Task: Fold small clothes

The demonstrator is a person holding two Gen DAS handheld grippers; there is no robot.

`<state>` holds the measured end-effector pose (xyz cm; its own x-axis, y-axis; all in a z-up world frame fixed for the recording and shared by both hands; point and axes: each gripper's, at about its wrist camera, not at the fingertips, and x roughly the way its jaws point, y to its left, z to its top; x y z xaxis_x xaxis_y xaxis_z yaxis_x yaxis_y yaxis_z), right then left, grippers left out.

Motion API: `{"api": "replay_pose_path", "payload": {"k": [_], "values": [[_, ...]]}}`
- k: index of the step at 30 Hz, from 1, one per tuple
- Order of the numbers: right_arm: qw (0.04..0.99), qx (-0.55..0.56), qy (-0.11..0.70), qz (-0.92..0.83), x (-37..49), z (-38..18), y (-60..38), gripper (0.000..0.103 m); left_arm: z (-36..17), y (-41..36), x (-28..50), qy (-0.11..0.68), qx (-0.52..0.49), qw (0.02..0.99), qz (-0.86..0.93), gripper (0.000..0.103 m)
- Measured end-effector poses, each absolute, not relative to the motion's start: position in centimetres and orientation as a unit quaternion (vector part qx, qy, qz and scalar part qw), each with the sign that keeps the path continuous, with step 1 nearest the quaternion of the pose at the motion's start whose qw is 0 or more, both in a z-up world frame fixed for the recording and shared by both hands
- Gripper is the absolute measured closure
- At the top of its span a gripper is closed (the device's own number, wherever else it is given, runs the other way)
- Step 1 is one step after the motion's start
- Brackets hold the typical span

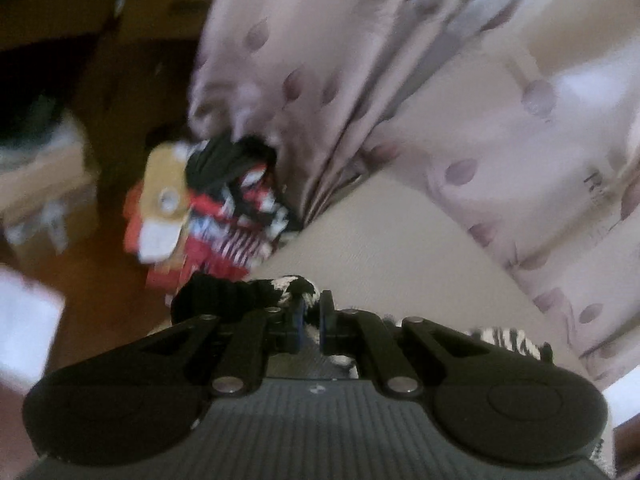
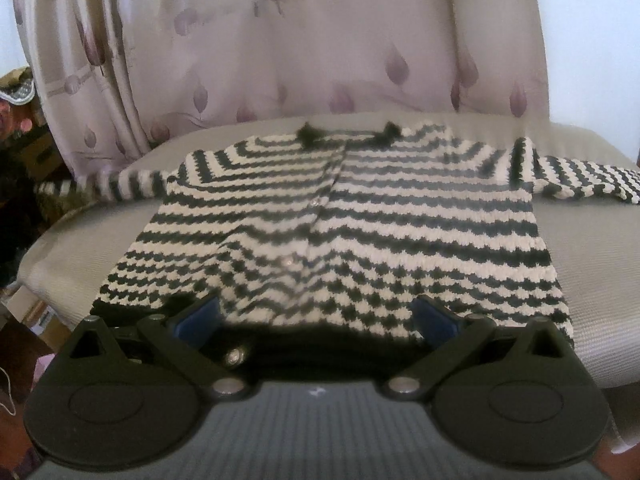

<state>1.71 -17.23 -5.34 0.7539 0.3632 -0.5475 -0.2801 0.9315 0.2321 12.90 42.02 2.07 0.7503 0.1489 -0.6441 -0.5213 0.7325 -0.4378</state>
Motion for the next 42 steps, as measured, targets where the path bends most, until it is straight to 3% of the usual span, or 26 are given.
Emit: {"api": "replay_pose_path", "payload": {"k": [3, 7, 9, 10, 11, 14, 17, 22, 31, 40, 42], "values": [[0.935, 0.083, 0.299, 0.169, 1.5, -5.2, -18.1, 0.0, 0.4, 42.3, 10.6, 0.305, -0.317, 0.878, 0.19, 0.094], [0.934, 0.111, 0.295, 0.17, 1.3, -5.0, -19.4, 0.0, -0.5, 40.4, 8.8, 0.318, -0.23, 0.89, 0.232, 0.076], [0.934, 0.122, 0.289, 0.169, 1.2, -4.7, -20.2, 0.0, 0.0, 39.0, 8.1, 0.303, -0.189, 0.893, 0.275, 0.045], [0.936, 0.125, 0.284, 0.167, 1.0, -4.4, -20.7, 0.0, 0.5, 38.2, 7.6, 0.289, -0.17, 0.893, 0.301, 0.018], [0.938, 0.127, 0.279, 0.164, 0.9, -4.2, -21.1, 0.0, 1.2, 37.2, 7.0, 0.262, -0.149, 0.894, 0.333, 0.005], [0.945, 0.137, 0.253, 0.152, 0.3, -3.4, -23.2, 0.0, 3.5, 34.0, 6.5, 0.198, -0.109, 0.908, 0.354, 0.001], [0.949, 0.16, 0.234, 0.139, 0.2, -3.1, -25.7, 0.0, 4.9, 31.1, 7.4, 0.187, -0.128, 0.929, 0.293, 0.001], [0.943, 0.167, 0.271, 0.099, 1.5, -4.7, -28.5, 0.0, 3.5, 24.4, 10.6, 0.249, -0.162, 0.947, 0.122, 0.005], [0.941, 0.131, 0.309, 0.054, 0.2, -7.9, -31.3, 0.0, -1.0, 13.1, 11.1, 0.297, -0.096, 0.95, -0.014, 0.002], [0.928, 0.172, 0.312, 0.11, 1.1, -9.5, -32.5, 0.0, -3.2, 12.2, 10.1, 0.314, -0.083, 0.946, 0.002, 0.002], [0.925, 0.177, 0.312, 0.125, 1.2, -9.9, -32.1, 0.006, -3.3, 12.0, 10.4, 0.319, -0.073, 0.945, 0.013, 0.001]]}}
